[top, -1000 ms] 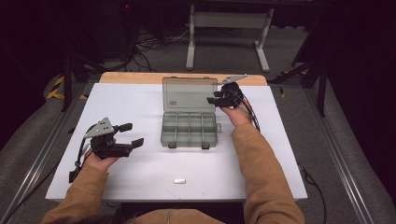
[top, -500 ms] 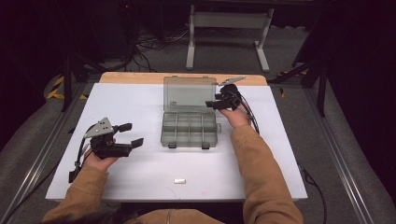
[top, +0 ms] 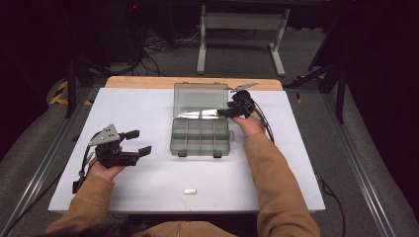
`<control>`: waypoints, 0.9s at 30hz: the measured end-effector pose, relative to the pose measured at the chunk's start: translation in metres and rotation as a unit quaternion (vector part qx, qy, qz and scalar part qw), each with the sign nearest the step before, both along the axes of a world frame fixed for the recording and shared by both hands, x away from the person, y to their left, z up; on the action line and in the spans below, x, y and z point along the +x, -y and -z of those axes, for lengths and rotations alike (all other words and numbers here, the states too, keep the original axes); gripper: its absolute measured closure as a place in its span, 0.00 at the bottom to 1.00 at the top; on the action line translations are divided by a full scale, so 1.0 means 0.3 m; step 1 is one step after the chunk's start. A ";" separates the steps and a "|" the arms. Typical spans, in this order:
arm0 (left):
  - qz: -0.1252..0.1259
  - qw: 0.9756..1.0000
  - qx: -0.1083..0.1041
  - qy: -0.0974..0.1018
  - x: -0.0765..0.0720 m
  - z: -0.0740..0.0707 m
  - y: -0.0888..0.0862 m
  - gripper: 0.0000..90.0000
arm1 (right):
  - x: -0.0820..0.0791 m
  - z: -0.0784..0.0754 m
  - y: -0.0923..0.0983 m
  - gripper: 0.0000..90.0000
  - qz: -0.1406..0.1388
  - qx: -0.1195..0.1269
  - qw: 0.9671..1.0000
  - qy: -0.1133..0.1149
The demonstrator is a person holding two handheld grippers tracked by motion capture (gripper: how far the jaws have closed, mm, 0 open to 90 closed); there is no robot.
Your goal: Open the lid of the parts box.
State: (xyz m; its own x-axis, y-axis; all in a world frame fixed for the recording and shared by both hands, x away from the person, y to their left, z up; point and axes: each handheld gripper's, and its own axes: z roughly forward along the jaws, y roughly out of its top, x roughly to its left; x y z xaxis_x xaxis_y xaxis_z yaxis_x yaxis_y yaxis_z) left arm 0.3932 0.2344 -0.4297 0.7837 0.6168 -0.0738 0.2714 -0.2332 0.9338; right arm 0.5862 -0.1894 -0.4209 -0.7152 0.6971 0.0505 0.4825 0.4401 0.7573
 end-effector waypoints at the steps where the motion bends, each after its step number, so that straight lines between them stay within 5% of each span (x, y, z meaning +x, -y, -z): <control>1: 0.000 1.000 0.000 0.000 0.000 0.000 0.000 0.22 | 0.001 0.002 0.000 0.38 0.000 0.000 1.000 -0.001; 27: -0.003 1.000 -0.003 -0.001 -0.004 -0.002 -0.004 0.22 | 0.011 0.030 0.002 0.36 0.004 -0.008 1.000 -0.028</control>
State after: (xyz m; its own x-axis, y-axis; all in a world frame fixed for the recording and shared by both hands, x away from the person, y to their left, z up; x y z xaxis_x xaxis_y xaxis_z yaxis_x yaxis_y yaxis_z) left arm 0.3918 0.2357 -0.4290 0.7801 0.6205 -0.0797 0.2751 -0.2258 0.9345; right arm 0.5896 -0.1900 -0.4299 -0.7057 0.7042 0.0779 0.5271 0.4483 0.7219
